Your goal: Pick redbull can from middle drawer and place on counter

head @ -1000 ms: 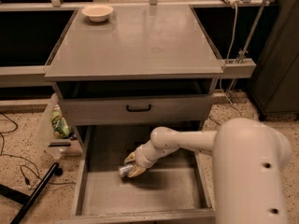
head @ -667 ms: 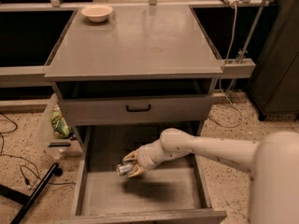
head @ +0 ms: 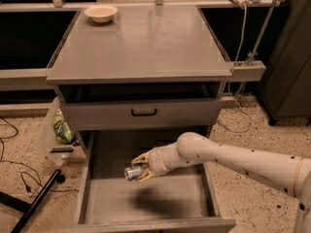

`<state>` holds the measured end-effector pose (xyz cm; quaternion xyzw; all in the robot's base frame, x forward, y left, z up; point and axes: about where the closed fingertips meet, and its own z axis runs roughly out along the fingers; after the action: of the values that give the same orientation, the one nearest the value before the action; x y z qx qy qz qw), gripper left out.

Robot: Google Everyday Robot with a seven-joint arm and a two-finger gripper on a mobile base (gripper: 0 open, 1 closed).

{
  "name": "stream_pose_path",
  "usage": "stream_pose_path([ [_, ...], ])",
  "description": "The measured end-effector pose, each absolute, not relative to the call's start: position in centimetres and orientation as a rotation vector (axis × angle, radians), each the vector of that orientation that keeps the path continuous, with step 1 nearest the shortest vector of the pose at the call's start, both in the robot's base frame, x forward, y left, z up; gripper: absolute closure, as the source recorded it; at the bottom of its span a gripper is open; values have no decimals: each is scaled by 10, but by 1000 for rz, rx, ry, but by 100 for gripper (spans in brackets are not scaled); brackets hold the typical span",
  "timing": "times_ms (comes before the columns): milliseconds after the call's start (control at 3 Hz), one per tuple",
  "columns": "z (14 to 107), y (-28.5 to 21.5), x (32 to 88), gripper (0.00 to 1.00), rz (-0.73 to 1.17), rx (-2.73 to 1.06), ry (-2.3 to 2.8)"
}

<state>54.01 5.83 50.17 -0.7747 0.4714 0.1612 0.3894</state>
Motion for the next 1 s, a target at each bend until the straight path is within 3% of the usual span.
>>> stream_pose_path([
  [667, 564, 63, 556, 100, 346, -1993, 1200],
  [1000, 654, 73, 585, 100, 283, -2014, 1183],
])
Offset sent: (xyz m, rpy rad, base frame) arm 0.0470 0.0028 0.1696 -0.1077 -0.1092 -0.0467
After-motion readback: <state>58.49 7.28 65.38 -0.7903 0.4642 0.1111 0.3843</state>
